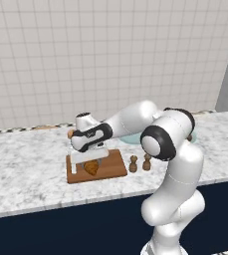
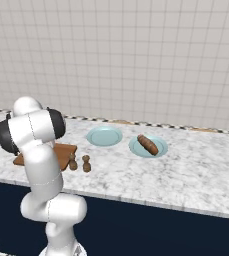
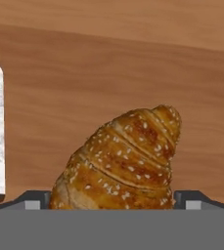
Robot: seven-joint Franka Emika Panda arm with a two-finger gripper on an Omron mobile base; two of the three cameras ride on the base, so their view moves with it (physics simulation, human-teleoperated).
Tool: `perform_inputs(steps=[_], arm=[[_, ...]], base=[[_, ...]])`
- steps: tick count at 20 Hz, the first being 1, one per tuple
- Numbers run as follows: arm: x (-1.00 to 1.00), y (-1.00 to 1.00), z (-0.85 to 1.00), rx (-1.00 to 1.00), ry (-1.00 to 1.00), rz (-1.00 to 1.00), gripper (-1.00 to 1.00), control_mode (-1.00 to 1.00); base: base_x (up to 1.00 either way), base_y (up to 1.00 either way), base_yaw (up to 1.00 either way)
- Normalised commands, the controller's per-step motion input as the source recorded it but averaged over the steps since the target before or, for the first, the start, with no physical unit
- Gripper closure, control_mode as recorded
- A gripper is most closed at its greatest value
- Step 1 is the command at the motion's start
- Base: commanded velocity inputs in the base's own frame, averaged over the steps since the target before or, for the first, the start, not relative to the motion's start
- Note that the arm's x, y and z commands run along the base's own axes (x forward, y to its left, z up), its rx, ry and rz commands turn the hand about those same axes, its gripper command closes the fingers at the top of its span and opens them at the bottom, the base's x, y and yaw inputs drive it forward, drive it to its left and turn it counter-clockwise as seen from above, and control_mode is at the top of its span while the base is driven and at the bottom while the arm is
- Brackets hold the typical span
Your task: From the different types of pastries on the counter, select a croissant and place it on the cutting board. Then retrieve a jar of jam from the cabinet and place it alongside the croissant on the cutting board.
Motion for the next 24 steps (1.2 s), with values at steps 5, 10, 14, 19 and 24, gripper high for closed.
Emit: perform_inputs(steps=[5,10,14,19,24], arm=[[-0.04,-0.02,0.00,0.00,0.00,0.00,-1.00,-1.00],[-0.13,-0.10,0.19,0.00,0.00,0.00,-1.00,-1.00],[-0.07,-0.04,0.27,0.00,0.00,0.00,-1.00,-1.00],[0.00,0.00,-0.11,0.00,0.00,0.00,-1.00,-1.00],[0.08,0.09,-0.47,0.00,0.00,0.00,-1.00,-1.00]], base=[[0.00,0.00,0.00],[0.00,0.00,0.00],[0.00,0.00,0.00],[0.00,0.00,0.00],[0.00,0.00,0.00]])
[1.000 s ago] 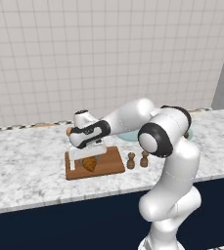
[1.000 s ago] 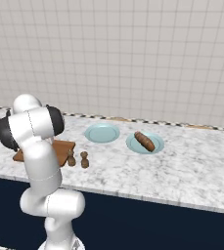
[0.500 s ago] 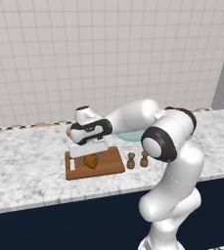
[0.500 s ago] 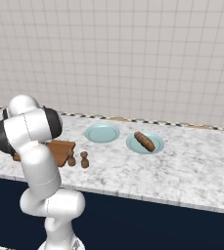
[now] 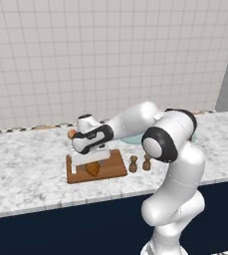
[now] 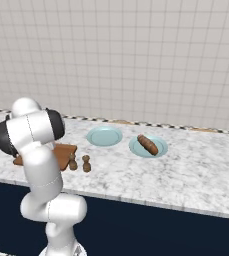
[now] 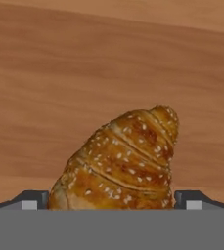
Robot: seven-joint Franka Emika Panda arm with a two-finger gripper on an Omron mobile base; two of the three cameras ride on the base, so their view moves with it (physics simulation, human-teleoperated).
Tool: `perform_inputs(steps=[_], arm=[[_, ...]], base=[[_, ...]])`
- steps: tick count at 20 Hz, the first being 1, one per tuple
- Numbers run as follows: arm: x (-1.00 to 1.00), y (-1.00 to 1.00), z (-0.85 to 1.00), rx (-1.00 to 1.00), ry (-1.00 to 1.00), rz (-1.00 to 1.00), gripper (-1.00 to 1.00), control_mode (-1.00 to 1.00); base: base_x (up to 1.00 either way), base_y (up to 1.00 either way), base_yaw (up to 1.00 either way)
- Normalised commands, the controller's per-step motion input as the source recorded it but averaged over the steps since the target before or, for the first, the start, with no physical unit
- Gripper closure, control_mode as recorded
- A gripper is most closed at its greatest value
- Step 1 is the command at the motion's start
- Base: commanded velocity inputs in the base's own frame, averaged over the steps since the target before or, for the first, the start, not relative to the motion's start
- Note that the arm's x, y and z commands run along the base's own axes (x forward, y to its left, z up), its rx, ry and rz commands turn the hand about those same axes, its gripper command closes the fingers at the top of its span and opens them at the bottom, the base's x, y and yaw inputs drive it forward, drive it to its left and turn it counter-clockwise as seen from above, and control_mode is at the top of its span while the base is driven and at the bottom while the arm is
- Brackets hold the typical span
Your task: From the different types of pastries on the counter, select a croissant and place it on the cutting board. Then retrieve a jar of jam from the cabinet and place it alongside the croissant on the cutting board.
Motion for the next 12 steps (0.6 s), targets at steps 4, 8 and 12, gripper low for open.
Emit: perform_inputs(steps=[4,8,12], arm=[[0.30,0.04,-0.01,0.00,-0.05,0.00,-1.00,-1.00],[0.34,0.00,0.28,0.00,-0.11,0.00,-1.00,-1.00],[0.04,0.04,0.04,0.00,-0.02,0.00,-1.00,-1.00]], base=[[0.00,0.00,0.00],[0.00,0.00,0.00],[0.00,0.00,0.00]])
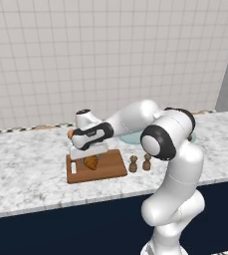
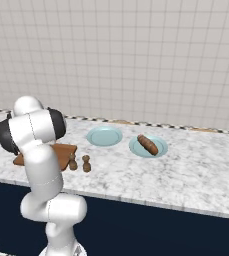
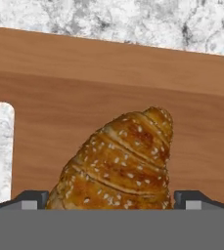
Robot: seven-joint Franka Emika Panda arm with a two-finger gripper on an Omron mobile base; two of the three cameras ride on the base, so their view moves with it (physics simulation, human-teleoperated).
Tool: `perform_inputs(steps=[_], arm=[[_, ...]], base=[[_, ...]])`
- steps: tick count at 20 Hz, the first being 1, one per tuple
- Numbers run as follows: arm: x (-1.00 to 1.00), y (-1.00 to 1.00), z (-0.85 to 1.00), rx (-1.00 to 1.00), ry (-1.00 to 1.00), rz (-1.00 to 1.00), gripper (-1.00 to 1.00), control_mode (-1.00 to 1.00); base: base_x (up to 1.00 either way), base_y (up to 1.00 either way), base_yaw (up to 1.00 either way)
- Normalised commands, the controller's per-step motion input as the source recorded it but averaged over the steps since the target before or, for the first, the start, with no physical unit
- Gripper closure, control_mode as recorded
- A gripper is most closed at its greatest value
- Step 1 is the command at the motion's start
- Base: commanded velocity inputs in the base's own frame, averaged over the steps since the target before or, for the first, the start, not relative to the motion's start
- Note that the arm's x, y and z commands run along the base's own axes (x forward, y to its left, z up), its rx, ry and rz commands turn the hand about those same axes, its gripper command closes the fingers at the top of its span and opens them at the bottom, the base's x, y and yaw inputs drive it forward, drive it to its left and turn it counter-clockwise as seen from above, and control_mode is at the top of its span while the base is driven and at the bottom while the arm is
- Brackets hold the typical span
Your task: From the different types of pastries on the counter, select a croissant and place it on the cutting board. Then retrieve a jar of jam from the cabinet and place it alongside the croissant on the cutting board.
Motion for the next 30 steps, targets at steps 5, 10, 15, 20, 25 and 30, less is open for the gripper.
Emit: perform_inputs(steps=[5,10,15,20,25,30], arm=[[0.03,0.12,-0.47,0.00,0.01,0.00,-1.00,-1.00],[0.19,0.16,-0.73,0.00,0.03,0.00,-1.00,-1.00],[0.02,-0.28,0.43,0.00,-0.04,0.00,-1.00,-1.00],[0.00,-0.41,0.73,0.00,-0.07,0.00,-1.00,-1.00],[-0.20,-0.43,0.68,0.00,-0.10,0.00,-1.00,-1.00],[-0.65,-0.44,0.90,0.00,-0.12,0.00,-1.00,-1.00]], base=[[0.00,0.00,0.00],[0.00,0.00,0.00],[0.00,0.00,0.00],[0.00,0.00,0.00],[0.00,0.00,0.00],[0.00,0.00,0.00]])
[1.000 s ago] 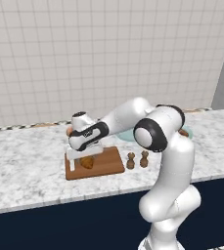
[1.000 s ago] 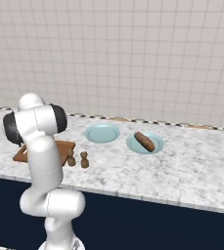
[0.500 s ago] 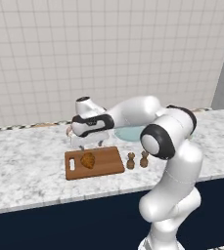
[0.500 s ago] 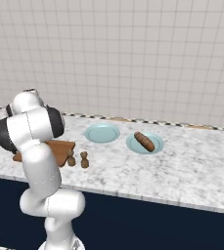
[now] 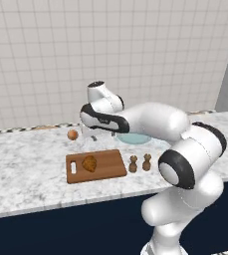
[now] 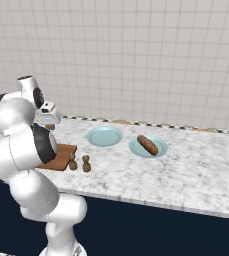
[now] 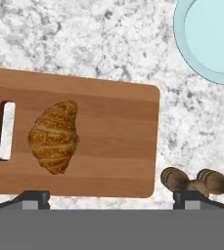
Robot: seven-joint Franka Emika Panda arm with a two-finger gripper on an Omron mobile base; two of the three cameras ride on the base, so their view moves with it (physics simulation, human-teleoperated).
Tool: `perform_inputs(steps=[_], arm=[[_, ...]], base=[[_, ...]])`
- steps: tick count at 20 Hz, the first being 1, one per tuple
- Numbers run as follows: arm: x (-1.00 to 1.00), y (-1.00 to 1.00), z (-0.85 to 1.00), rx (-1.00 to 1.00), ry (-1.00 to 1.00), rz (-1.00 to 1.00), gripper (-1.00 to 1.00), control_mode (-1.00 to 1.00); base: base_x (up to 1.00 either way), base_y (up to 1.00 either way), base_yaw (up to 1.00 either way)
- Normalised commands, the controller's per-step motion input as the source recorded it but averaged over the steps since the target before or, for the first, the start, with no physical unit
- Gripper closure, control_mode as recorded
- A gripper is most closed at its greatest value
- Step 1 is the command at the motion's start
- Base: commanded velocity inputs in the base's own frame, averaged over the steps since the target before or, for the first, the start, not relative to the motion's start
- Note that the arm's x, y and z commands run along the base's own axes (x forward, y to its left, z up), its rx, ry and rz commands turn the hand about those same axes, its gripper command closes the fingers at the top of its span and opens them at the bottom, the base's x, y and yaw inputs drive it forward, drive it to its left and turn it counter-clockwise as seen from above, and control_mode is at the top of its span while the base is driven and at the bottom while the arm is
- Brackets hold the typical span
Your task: From the different types of pastries on the counter, select a croissant and place it on the cutting board. Then retrieve a jar of jam from the cabinet and place it alongside the croissant on the cutting board.
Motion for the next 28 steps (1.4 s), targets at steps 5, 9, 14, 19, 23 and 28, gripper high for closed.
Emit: perform_inputs(steps=[5,9,14,19,23,28], arm=[[-0.58,-0.66,0.91,0.00,-0.09,0.00,-1.00,-1.00],[-0.19,-0.70,0.89,0.00,-0.01,0.00,-1.00,-1.00],[-0.07,-0.61,0.48,0.00,0.00,0.00,-1.00,-1.00],[-0.44,-0.29,0.03,0.00,-0.02,0.00,-1.00,-1.00],[-0.71,-0.14,-0.04,0.00,-0.04,0.00,-1.00,-1.00],[-0.13,-0.01,-0.23,0.00,0.00,0.00,-1.00,-1.00]], base=[[0.00,0.00,0.00],[0.00,0.00,0.00],[0.00,0.00,0.00],[0.00,0.00,0.00],[0.00,0.00,0.00],[0.00,0.00,0.00]])
